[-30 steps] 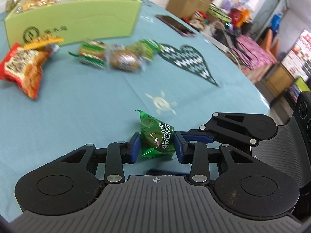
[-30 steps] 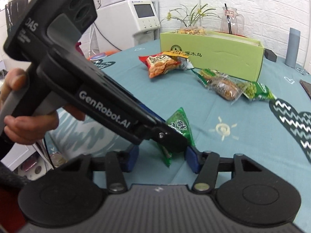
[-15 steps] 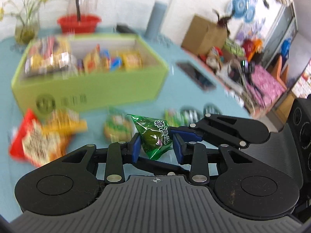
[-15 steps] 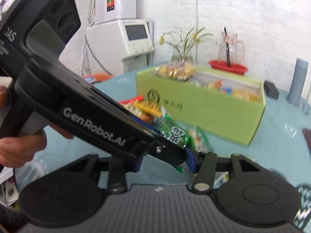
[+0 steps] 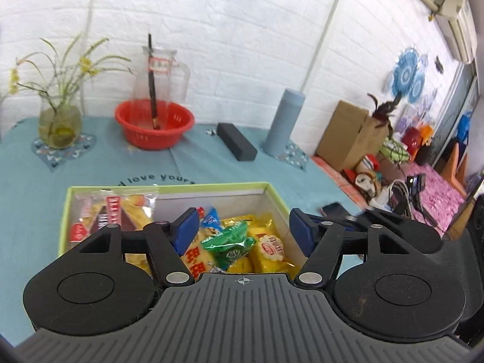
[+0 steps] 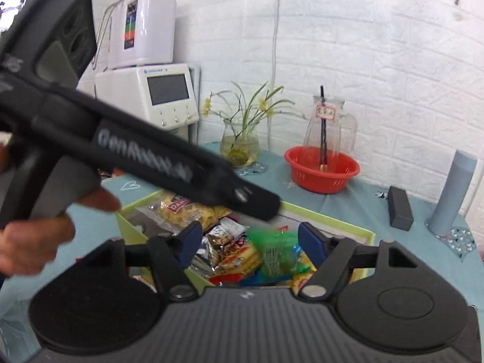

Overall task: Organize snacks
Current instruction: 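Lower the green candy into the green box and open the left tool, then grasp the round cookie pack with the left tool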

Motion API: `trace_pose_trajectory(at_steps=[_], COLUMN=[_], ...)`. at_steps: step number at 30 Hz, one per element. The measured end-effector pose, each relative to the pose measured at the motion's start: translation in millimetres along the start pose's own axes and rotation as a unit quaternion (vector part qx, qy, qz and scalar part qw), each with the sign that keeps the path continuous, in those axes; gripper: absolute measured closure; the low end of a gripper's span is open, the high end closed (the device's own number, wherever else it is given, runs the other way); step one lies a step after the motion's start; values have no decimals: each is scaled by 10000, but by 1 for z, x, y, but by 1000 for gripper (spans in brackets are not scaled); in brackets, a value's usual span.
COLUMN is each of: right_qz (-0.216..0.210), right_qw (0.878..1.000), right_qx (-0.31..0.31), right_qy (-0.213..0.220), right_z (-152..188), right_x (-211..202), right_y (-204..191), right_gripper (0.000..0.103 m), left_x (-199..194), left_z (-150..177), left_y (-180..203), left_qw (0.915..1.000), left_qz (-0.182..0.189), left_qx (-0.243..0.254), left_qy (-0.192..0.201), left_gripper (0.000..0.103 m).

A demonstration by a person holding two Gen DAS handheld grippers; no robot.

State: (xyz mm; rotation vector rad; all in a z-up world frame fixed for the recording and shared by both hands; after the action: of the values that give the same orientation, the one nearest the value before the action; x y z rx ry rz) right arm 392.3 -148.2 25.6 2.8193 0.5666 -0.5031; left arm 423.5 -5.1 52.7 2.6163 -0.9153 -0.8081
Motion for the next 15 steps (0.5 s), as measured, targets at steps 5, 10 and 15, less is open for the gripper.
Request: trace_pose_trajectory(at_steps=[5,10,15], right_qz=[-204,-674,-642], right_qw=[9992,9948,9913], right_qx=[343,311,-44], right_qy=[67,-702,-1145], right_z=[40,96,123], right_x=[-53,-55,-36], right_y=[3,-23,-41], right_gripper=[23,23,23], left_x=[-37,-40,-23], left_z=[39,102,146], left_y=[4,18,13], left_qw=[9999,9978,9920], left_qz=[119,411,317], left_qx=[-9,-393,-849], left_qy=[113,-329,-878], left_gripper=[41,42,48])
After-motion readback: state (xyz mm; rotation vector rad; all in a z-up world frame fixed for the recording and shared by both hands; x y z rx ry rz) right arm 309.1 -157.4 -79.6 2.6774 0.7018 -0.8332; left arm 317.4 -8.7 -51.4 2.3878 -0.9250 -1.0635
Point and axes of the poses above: each gripper's, at about its wrist camera, not at the fingertips, and x roughly the way its jaws point, y to its right, z to its underside, the point moved 7 cm from there along x, roughly the way its jaws point, and after that the axes turned 12 degrees about z, right-handed, at the moved point
